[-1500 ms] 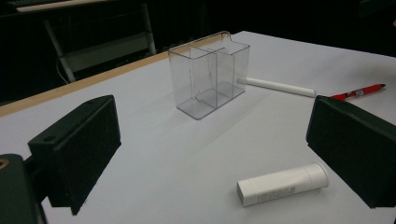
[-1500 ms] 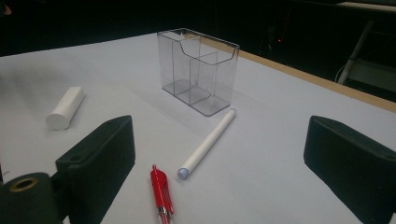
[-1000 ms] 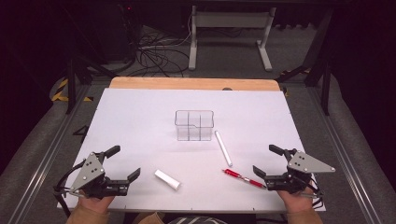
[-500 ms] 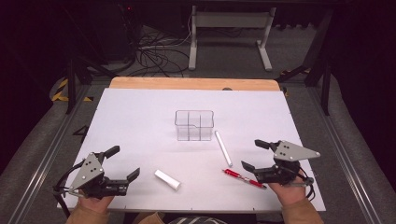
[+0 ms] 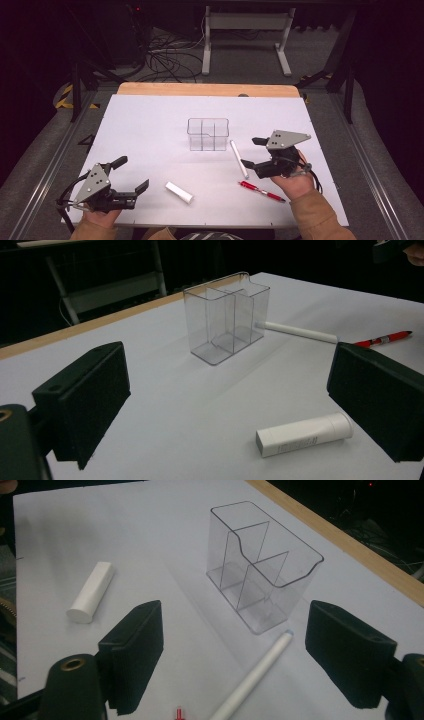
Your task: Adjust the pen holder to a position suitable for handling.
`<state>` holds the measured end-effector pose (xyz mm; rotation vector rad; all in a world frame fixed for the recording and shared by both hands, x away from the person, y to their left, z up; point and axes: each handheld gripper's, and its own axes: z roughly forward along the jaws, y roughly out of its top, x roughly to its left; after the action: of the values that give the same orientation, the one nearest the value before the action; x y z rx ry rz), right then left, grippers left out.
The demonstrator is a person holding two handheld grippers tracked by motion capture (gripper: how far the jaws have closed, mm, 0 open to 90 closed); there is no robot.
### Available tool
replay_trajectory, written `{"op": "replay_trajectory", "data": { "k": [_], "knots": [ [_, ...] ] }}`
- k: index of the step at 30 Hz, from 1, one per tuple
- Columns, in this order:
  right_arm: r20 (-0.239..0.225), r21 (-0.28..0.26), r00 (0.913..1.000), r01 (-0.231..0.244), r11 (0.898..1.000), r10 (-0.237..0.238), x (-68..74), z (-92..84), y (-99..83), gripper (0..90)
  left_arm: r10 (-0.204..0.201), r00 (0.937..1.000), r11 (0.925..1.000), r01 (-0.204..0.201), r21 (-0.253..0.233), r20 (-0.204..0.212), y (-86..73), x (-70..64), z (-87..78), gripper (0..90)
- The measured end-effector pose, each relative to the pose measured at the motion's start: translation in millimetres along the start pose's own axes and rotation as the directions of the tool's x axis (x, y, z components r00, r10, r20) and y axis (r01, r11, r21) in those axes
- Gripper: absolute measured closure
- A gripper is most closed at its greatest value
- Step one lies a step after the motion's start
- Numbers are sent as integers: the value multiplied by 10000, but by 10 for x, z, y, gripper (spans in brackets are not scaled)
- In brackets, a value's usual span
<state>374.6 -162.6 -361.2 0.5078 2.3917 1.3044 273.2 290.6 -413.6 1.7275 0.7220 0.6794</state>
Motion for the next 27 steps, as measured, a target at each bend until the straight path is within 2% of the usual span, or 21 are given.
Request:
{"op": "replay_trajectory", "data": {
  "k": [1, 4, 5, 13, 15, 20, 22, 27],
  "knots": [
    [-183, 122, 9998, 107, 9999, -105, -28, 66, 77, 251, 5, 10000, 10000, -5, 4, -10, -1, 2, -1, 42],
    [-236, 280, 9995, 234, 9993, -228, -56, 127, 135, 257, 24, 10000, 10000, -24, 10, -16, -2, 8, -1, 42],
    [-389, 408, 9989, 275, 9988, -259, -94, 208, 195, 266, -5, 10000, 10000, 5, 0, -22, -4, 5, -3, 43],
    [-894, 944, 9956, 351, 9949, -266, -199, 492, 325, 327, -19, 10000, 10000, 19, 24, 14, -9, 7, -5, 43],
    [-1062, 1240, 9943, 242, 9920, -109, -238, 571, 344, 343, 9, 10000, 10000, -9, 33, -1, -9, 6, -6, 42],
    [-1059, 1658, 9941, 416, 9853, -242, -336, 733, 449, 381, 6, 10000, 10000, -6, 71, -17, -14, 8, 1, 43],
    [-1023, 1903, 9936, 659, 9795, -470, -361, 812, 491, 414, 2, 10000, 10000, -1, 94, -4, -15, 6, 1, 43],
    [-1053, 2597, 9887, 1312, 9567, -1070, -375, 1042, 524, 514, 7, 10000, 9999, -7, 105, 3, -18, 15, -4, 43]
  ]
}}
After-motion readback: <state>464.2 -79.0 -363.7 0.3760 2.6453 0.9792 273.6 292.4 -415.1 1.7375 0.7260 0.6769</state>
